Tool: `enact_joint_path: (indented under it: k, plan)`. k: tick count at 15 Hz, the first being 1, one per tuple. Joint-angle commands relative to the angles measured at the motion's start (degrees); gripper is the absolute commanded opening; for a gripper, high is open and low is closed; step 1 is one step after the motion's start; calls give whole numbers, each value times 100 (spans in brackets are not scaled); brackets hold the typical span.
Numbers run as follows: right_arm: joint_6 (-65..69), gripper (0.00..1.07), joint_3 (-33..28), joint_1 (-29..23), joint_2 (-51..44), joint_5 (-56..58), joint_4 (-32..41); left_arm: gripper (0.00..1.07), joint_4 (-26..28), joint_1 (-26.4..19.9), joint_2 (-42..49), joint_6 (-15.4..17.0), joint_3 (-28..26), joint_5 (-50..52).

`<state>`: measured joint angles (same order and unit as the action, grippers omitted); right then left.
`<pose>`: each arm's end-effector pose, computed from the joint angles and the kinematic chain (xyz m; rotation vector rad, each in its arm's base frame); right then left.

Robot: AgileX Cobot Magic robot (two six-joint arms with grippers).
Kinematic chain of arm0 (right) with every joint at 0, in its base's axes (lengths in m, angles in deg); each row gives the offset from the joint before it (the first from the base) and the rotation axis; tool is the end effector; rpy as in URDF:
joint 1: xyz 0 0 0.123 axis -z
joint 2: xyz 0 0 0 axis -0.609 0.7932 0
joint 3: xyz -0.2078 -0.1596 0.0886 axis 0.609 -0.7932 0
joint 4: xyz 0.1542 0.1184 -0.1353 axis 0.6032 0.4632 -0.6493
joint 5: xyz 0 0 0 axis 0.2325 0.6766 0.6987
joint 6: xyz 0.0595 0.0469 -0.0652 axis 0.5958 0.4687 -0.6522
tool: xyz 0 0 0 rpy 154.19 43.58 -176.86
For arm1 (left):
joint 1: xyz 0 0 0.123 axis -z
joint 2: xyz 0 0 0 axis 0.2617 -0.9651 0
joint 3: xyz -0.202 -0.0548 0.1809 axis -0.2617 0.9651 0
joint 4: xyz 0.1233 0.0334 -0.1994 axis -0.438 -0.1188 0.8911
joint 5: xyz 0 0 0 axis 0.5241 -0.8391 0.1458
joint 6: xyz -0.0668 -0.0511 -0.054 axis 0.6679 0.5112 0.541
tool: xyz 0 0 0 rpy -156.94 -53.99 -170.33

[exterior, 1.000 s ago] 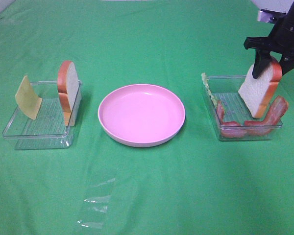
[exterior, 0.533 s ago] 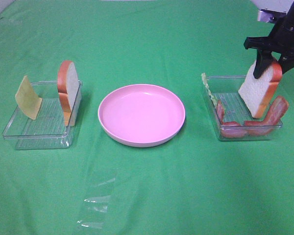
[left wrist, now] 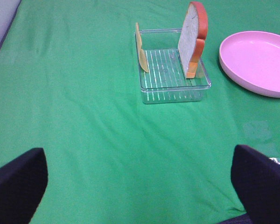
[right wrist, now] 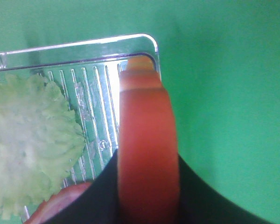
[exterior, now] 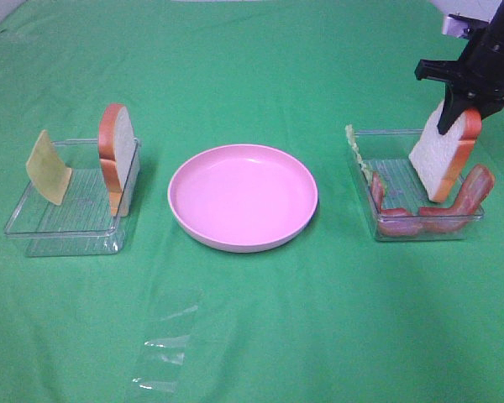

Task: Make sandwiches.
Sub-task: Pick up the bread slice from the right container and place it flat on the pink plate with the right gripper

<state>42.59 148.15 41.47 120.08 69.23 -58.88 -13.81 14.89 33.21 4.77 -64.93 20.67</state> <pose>0.4567 -0.0187 0.1792 0.1612 2.9909 0.1905 -0.0059 -0.0077 0.2695 0.0216 2.0366 -0.0871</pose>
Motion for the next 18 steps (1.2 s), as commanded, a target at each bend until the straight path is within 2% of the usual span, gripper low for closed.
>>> enact_joint_path:
  k: [1,6,8,12,14,15,16,18]
  plan:
    - [52,0,17,6,-69,625,189,100,-11,11,6,-11,6,23]
    - [155,0,17,-11,-584,625,527,100,-11,11,6,-11,6,23]
    - [206,0,-86,-11,-1192,625,670,100,-11,11,6,-11,6,23]
    - [-395,0,-1054,-11,-2229,286,1690,100,-11,11,6,-11,6,23]
    - [-865,0,-1862,-52,-2853,-304,2532,100,-11,11,6,-11,6,23]
    - [-911,0,-2177,-189,-3060,-567,2687,100,-11,11,6,-11,6,23]
    - [-917,0,-2464,-579,-3134,-745,2722,100,-11,11,6,-11,6,23]
    - [-1060,0,-2487,-1197,-2893,-922,3008,100,-11,11,6,-11,6,23]
